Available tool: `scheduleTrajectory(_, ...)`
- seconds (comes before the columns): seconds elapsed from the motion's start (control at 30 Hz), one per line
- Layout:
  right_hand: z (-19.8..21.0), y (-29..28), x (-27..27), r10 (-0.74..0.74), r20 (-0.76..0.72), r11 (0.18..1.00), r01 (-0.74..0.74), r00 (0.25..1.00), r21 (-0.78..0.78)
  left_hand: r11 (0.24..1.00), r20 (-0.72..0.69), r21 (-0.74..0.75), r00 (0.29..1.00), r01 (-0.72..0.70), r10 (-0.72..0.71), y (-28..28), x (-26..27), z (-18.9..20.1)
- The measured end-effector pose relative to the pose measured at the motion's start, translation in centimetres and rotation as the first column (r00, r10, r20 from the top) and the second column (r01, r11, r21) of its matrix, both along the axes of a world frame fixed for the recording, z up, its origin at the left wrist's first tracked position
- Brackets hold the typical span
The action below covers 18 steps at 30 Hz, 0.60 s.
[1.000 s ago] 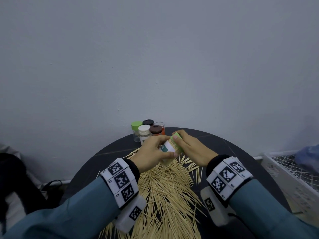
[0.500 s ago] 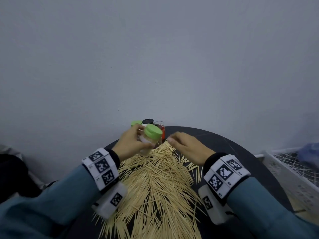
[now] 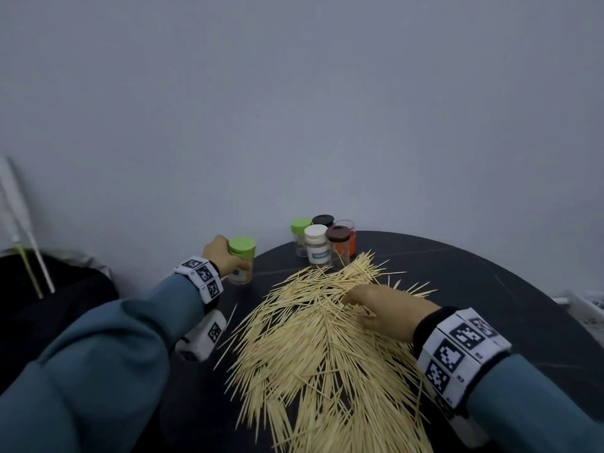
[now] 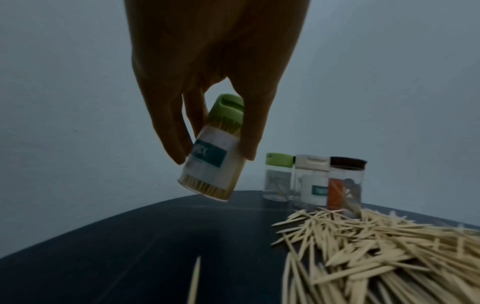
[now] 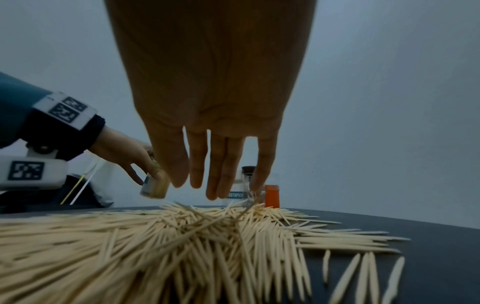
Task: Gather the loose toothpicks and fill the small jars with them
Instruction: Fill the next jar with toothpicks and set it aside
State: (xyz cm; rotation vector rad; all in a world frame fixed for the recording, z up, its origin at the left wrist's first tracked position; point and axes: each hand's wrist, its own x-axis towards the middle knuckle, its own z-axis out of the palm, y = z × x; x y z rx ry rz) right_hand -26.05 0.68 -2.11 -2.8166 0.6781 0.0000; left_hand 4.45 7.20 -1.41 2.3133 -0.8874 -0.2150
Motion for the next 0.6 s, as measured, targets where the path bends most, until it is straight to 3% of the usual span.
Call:
scheduleTrajectory(0.5,-0.1,-0.2,0.0,-0.007,0.019,1.000,0.007,1.000,-0.024,0.994,-0.062,0.068,0.994,-0.086,0.090,-0.8,0.5,-1.4)
scheduleTrajectory(0.6,-0.2,-0.2,0.0,-0.019,0.014,1.000,0.020,1.000,-0.020,0.998,0.078,0.014,0.996,-0.053,0.052,-0.9,-0.8,-1.0)
